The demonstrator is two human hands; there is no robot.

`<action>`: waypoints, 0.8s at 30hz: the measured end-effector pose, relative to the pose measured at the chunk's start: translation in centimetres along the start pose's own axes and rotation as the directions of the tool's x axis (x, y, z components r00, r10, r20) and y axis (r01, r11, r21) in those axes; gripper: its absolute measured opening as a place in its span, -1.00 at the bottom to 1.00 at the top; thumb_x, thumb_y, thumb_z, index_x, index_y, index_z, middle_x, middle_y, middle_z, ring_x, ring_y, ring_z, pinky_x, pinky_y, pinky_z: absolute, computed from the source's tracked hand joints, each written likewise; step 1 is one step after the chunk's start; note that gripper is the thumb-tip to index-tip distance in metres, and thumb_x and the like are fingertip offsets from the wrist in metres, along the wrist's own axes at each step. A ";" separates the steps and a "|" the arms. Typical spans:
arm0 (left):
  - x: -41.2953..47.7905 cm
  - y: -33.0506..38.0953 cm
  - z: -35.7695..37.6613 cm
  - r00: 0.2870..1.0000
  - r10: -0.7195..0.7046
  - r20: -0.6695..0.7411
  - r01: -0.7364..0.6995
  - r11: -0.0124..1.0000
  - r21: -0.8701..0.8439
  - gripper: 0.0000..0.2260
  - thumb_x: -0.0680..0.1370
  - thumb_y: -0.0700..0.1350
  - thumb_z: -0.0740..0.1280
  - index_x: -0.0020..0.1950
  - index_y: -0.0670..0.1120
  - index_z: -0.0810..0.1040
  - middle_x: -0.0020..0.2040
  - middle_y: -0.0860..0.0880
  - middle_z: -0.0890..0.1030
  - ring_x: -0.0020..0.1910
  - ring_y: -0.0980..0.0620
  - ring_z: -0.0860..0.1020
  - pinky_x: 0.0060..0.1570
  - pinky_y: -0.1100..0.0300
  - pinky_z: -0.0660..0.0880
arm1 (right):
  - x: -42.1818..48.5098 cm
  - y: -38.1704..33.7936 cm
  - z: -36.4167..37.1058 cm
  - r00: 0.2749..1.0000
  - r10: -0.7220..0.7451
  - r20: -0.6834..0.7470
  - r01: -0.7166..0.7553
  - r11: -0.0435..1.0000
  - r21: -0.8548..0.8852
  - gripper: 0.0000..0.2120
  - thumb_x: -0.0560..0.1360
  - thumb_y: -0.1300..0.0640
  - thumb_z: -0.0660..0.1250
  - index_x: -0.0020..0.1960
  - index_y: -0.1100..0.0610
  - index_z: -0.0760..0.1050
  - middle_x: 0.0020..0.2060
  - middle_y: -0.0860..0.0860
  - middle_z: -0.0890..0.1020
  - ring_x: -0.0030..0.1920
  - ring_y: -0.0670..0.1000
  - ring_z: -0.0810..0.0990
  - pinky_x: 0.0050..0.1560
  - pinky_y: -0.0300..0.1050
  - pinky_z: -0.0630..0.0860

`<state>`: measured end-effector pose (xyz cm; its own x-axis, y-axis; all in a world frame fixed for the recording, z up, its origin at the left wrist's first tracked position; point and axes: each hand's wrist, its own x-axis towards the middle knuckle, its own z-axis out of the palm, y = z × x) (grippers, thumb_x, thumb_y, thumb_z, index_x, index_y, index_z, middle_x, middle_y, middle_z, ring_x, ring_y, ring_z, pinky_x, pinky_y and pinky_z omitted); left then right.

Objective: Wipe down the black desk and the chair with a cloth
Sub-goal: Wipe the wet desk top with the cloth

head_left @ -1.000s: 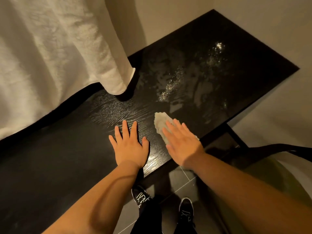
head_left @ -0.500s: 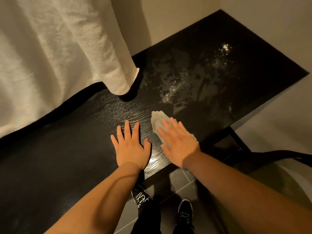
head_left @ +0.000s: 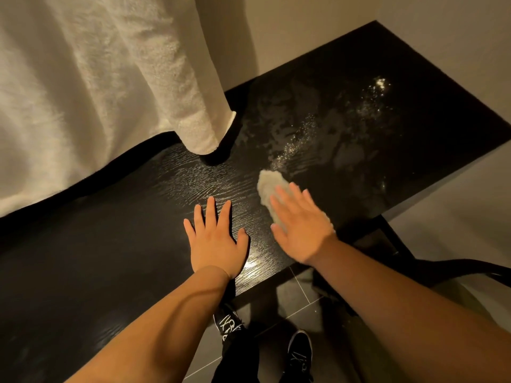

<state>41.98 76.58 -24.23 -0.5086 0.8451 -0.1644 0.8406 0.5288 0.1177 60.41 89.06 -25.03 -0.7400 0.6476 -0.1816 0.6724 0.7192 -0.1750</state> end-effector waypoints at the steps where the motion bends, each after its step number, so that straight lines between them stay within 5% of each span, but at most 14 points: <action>1: 0.0 0.0 0.0 1.000 -0.001 0.004 0.001 1.000 0.004 -0.34 0.60 0.29 0.01 0.69 0.13 0.08 0.72 -0.05 -0.03 0.69 -0.21 -0.11 0.61 -0.30 -0.13 | -0.2 0.0 -0.1 0.997 -0.072 0.001 0.071 0.997 0.019 -0.35 0.62 -0.21 -0.02 0.64 0.03 0.09 0.65 0.05 0.04 0.64 0.18 -0.08 0.62 0.20 -0.04; 4: 0.0 0.0 -0.1 1.000 0.003 0.008 -0.003 1.000 0.011 -0.34 0.60 0.29 0.01 0.70 0.13 0.08 0.72 -0.05 -0.03 0.69 -0.21 -0.11 0.61 -0.30 -0.13 | 0.3 3.1 -1.2 0.994 -0.108 -0.017 0.108 0.994 -0.008 -0.35 0.60 -0.18 0.00 0.61 0.08 0.22 0.62 0.05 0.19 0.63 0.16 0.04 0.62 0.16 -0.03; 6: 0.0 0.0 -0.1 1.000 0.001 0.006 -0.001 1.000 0.016 -0.33 0.60 0.29 0.01 0.70 0.13 0.08 0.72 -0.06 -0.02 0.69 -0.21 -0.11 0.61 -0.30 -0.12 | 1.4 6.2 -2.1 0.996 0.057 -0.064 -0.059 0.998 -0.025 -0.33 0.58 -0.17 -0.04 0.59 0.14 0.28 0.59 0.12 0.25 0.60 0.24 0.13 0.58 0.26 0.11; 10: 0.1 -0.1 0.1 1.000 0.000 0.000 0.000 1.000 0.015 -0.33 0.60 0.29 0.04 0.69 0.12 0.11 0.72 -0.06 0.00 0.68 -0.22 -0.08 0.61 -0.30 -0.12 | 2.9 7.2 -3.1 0.925 0.370 -0.083 -0.365 0.928 0.072 -0.36 0.64 -0.16 -0.10 0.63 0.12 0.14 0.62 0.17 0.13 0.61 0.28 0.04 0.59 0.23 -0.04; 12: 0.1 -0.1 0.2 1.000 0.003 -0.001 -0.003 1.000 0.016 -0.33 0.60 0.29 0.05 0.69 0.11 0.12 0.72 -0.06 0.01 0.68 -0.23 -0.07 0.61 -0.31 -0.11 | 3.1 4.0 -2.3 0.943 0.309 -0.125 -0.307 0.951 0.038 -0.40 0.65 -0.15 -0.10 0.62 0.09 0.10 0.60 0.22 0.16 0.57 0.34 0.11 0.56 0.28 0.03; 15: 0.1 0.0 0.1 1.000 0.007 0.002 -0.007 1.000 0.018 -0.32 0.59 0.29 0.04 0.69 0.10 0.13 0.72 -0.08 0.00 0.68 -0.24 -0.07 0.60 -0.32 -0.11 | 1.9 -1.5 -0.6 0.999 -0.010 -0.051 0.009 0.999 -0.030 -0.40 0.66 -0.16 -0.08 0.63 0.07 0.11 0.61 0.19 0.16 0.59 0.32 0.10 0.58 0.27 0.05; 19: 0.1 0.0 -0.1 1.000 0.006 0.013 -0.006 1.000 0.007 -0.32 0.59 0.29 0.05 0.70 0.10 0.12 0.73 -0.06 -0.01 0.68 -0.25 -0.08 0.60 -0.32 -0.11 | 1.8 -0.9 -1.1 0.976 -0.217 0.028 0.218 0.976 -0.018 -0.37 0.64 -0.19 -0.07 0.61 0.10 0.22 0.62 0.09 0.18 0.63 0.18 0.07 0.61 0.16 0.02; 24: 0.1 -0.2 0.0 1.000 0.012 0.005 -0.012 1.000 -0.017 -0.33 0.59 0.27 0.05 0.69 0.11 0.13 0.73 -0.04 0.00 0.68 -0.25 -0.08 0.60 -0.33 -0.12 | 5.9 4.2 -2.9 0.996 0.090 -0.020 -0.090 0.996 -0.017 -0.33 0.61 -0.16 -0.16 0.61 0.12 0.20 0.61 0.12 0.19 0.60 0.24 0.13 0.57 0.21 0.05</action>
<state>41.80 76.61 -24.31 -0.4975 0.8511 -0.1675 0.8434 0.5198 0.1361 58.78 96.61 -24.03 -0.6770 0.7143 -0.1774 0.7358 0.6622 -0.1414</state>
